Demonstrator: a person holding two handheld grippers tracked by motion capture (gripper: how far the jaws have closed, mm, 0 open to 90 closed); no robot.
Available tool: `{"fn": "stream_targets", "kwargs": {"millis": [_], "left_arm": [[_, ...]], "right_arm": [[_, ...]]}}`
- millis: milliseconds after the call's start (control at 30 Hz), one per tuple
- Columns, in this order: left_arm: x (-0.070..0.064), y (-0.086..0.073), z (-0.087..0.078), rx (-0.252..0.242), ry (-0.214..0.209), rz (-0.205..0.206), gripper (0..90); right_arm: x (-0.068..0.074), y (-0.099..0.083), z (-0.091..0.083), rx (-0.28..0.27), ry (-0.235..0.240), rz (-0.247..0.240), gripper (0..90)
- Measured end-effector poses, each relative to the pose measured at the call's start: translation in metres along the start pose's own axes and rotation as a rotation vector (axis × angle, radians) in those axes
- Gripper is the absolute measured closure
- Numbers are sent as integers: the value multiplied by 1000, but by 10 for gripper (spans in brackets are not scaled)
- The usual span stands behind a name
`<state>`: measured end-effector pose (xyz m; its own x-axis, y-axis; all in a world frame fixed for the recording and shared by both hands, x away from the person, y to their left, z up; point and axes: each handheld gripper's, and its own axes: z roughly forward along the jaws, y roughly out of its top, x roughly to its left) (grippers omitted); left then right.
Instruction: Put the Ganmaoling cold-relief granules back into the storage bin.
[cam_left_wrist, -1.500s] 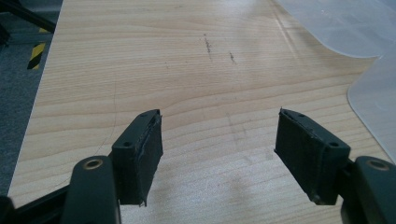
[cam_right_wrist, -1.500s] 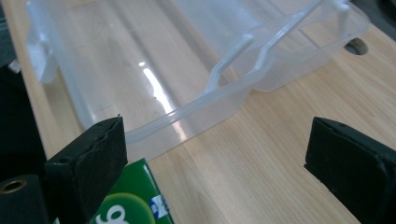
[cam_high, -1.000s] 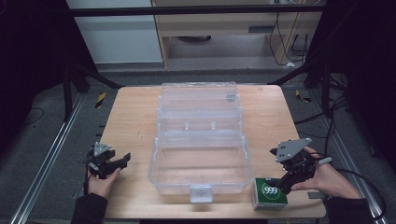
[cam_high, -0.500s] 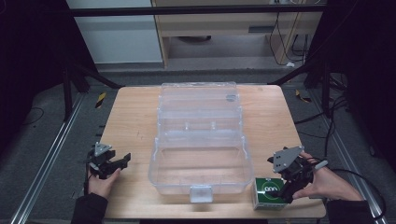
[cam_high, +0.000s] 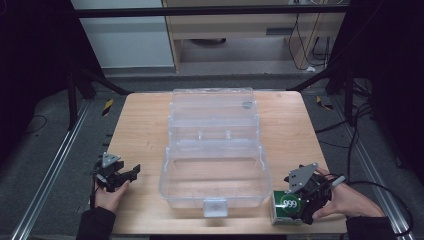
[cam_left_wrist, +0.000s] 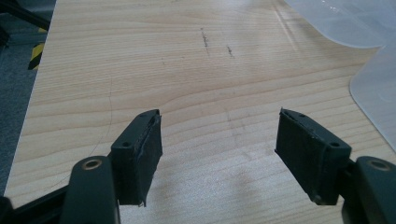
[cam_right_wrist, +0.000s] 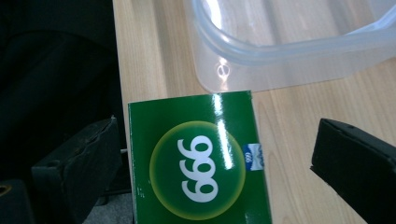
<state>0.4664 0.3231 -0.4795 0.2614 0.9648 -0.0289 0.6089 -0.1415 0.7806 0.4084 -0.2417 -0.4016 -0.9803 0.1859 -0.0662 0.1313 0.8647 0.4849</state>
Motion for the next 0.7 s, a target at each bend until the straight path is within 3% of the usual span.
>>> {"fn": "stream_targets", "kwargs": {"millis": [700], "left_arm": [[0,0,1,4,3,2,305]], "right_arm": [[2,-12,33,107,65,-1,34]]}}
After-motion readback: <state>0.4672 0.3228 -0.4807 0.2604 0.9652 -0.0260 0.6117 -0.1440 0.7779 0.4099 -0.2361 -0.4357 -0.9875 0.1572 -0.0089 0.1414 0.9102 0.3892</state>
